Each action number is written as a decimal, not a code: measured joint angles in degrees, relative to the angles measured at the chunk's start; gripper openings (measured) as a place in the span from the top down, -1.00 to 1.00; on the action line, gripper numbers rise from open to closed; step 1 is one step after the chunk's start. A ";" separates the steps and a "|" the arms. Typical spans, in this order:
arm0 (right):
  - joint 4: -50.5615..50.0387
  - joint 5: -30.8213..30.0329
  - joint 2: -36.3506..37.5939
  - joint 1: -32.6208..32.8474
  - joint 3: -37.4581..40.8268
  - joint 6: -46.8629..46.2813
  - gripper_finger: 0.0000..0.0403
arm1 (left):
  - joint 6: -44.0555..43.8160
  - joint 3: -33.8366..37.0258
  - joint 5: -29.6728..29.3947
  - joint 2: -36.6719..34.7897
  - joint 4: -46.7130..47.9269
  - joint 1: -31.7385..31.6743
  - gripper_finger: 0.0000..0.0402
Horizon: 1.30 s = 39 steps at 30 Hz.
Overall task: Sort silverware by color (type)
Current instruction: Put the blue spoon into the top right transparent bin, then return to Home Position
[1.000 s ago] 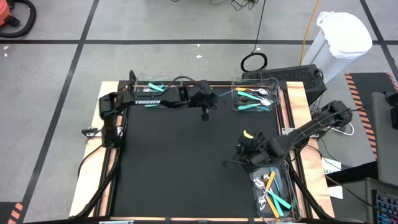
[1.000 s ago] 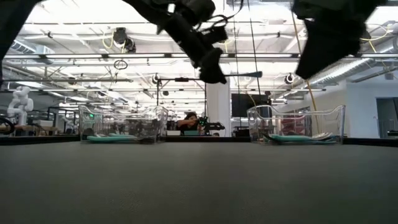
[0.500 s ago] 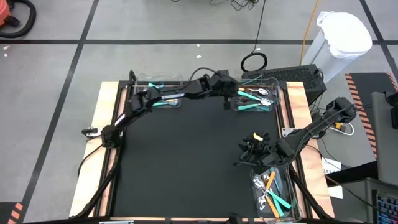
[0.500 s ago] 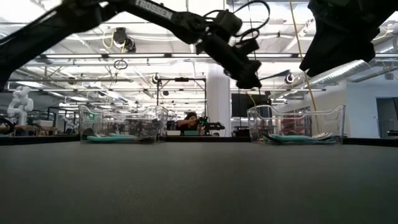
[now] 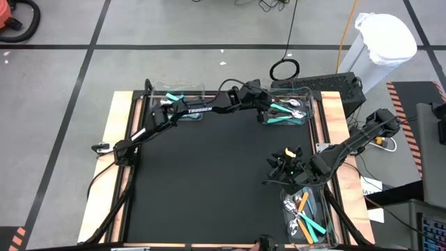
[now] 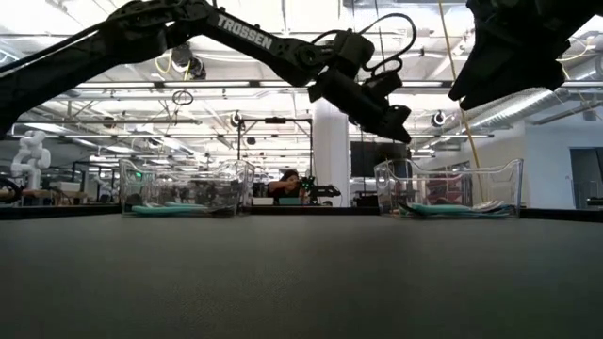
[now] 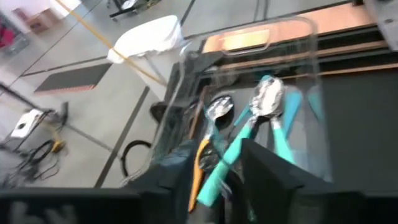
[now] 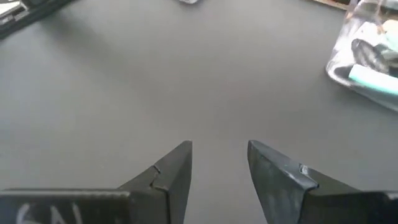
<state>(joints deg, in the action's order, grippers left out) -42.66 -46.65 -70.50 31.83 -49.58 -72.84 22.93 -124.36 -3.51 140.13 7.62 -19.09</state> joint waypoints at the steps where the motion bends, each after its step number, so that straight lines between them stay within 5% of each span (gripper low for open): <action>1: -0.06 -0.50 0.00 0.00 0.00 0.00 0.24 | -0.04 0.00 -0.84 -0.02 0.06 -0.02 0.28; 8: -0.24 -4.66 0.46 -1.47 0.00 2.14 0.24 | -0.09 0.00 -3.96 -2.15 4.26 0.57 -0.16; 22: 8.13 -11.39 14.29 -8.43 0.00 30.61 0.24 | -5.80 4.86 9.00 -17.32 22.35 0.30 -0.21; 28: 23.14 -1.22 14.29 -12.98 -0.02 47.92 0.24 | -6.69 21.19 9.44 -31.54 15.34 2.50 -0.21; 39: 41.72 15.68 4.56 -21.13 -0.04 60.09 0.24 | -17.19 71.45 3.37 -62.73 -21.91 8.49 -0.21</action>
<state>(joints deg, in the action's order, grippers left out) -0.94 -30.97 -65.94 10.71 -49.63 -12.74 5.73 -52.91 -0.14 77.40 -14.29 -10.60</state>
